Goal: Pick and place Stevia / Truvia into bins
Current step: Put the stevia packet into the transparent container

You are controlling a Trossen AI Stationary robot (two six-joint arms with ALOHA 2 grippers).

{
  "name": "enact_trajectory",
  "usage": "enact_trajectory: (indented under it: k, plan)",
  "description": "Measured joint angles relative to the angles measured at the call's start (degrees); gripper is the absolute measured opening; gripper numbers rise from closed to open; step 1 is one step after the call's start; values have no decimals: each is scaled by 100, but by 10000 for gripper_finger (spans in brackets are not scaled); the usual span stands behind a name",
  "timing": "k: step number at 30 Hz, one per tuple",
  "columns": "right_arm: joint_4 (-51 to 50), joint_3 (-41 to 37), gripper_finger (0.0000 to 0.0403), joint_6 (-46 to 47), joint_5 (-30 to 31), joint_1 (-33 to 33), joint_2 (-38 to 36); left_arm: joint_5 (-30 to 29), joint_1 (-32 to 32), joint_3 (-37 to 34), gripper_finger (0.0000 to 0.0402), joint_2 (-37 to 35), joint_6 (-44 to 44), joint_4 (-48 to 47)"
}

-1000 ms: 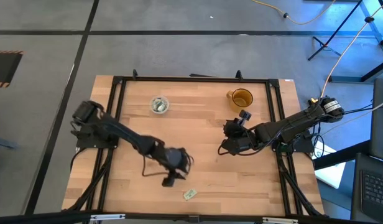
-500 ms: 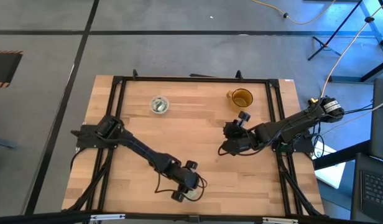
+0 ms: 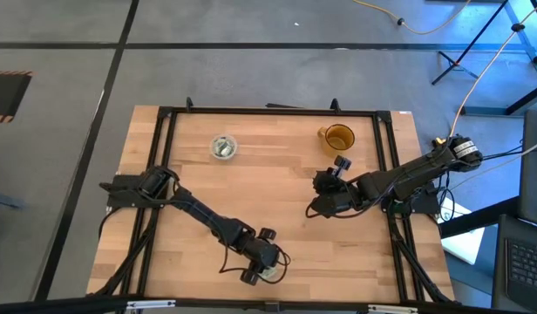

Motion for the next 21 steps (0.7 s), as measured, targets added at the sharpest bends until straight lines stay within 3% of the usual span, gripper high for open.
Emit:
enact_trajectory:
  k: [5,15,21]
  plan:
    - [0,0,115,13,2,0,0,-29,0,17,119,109,-340,-67]
    - [0,0,115,18,2,0,2,46,142,13,40,124,-549,-181]
    - [0,0,115,18,2,0,1,56,139,-7,52,124,-12,-143]
